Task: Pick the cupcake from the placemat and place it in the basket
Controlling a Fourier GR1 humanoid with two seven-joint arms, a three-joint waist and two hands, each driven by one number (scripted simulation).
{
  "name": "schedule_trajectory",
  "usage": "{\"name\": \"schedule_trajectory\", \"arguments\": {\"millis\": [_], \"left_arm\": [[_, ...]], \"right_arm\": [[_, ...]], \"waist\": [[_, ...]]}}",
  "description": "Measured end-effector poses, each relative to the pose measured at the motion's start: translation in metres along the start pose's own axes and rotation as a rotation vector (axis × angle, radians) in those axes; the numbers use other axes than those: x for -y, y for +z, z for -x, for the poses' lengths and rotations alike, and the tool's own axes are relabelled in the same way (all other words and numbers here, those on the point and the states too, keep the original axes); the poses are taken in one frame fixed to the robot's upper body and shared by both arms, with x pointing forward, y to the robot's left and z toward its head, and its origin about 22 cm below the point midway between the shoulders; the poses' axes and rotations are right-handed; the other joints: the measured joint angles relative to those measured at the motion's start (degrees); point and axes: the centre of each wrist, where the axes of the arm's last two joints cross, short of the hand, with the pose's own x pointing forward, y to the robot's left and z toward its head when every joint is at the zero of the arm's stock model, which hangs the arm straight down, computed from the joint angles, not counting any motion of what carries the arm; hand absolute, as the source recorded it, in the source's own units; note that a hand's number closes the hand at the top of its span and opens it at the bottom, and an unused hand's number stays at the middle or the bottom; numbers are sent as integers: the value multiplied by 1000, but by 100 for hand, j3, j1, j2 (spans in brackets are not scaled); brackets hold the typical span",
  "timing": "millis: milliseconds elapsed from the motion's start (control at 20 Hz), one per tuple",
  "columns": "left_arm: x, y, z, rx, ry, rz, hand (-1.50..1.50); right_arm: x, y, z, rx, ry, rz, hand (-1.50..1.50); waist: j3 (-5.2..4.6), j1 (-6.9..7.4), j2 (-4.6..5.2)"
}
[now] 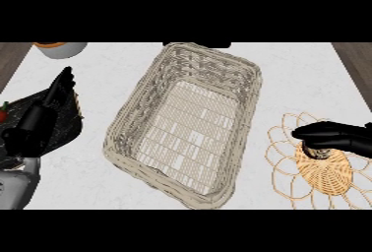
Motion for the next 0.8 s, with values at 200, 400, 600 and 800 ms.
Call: {"name": "schedule_trajectory", "arguments": {"millis": [200, 400, 600, 800], "left_arm": [[6, -2, -4, 21, 1, 21, 0], [13, -3, -5, 31, 8, 39, 0], [8, -7, -7, 34, 5, 32, 0], [11, -8, -6, 36, 10, 29, 0]], "right_arm": [[39, -3, -40, -109, 300, -168, -150], [59, -8, -63, -205, 460, -369, -150], [68, -13, -68, -299, 554, -452, -150], [66, -19, -58, -371, 618, -510, -150]], "waist": [[-2, 154, 37], [6, 228, 72], [13, 243, 84], [16, 237, 87]]}}
